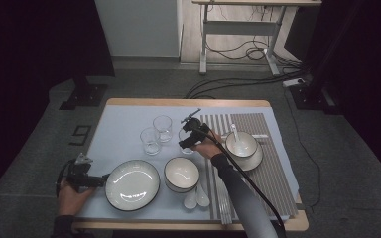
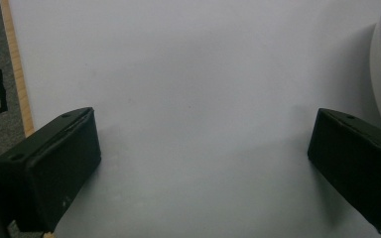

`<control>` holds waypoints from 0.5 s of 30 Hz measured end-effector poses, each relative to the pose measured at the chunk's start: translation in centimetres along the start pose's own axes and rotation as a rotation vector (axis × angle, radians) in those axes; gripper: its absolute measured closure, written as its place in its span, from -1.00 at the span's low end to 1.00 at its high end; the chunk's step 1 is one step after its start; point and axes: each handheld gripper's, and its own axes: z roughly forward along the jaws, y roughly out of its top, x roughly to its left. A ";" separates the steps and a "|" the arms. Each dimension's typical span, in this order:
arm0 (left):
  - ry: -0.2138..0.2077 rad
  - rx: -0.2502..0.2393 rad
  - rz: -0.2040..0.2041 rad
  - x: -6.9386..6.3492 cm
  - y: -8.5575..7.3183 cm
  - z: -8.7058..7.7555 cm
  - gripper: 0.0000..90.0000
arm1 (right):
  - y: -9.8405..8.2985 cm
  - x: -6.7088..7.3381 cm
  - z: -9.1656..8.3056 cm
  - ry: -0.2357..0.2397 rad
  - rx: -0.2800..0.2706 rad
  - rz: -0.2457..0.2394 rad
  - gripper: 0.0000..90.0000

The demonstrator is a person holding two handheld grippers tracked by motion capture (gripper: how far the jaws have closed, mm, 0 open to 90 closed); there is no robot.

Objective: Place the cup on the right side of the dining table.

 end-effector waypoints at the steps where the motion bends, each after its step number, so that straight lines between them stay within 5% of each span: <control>1: 0.000 0.000 0.000 0.0 0.0 0.0 -1.00 | 0.0 0.0 0.0 0.000 0.003 0.004 -0.61; 15: 0.000 0.000 0.000 0.0 0.0 0.0 -1.00 | 1.1 -0.3 -1.4 -0.041 0.000 -0.003 -0.60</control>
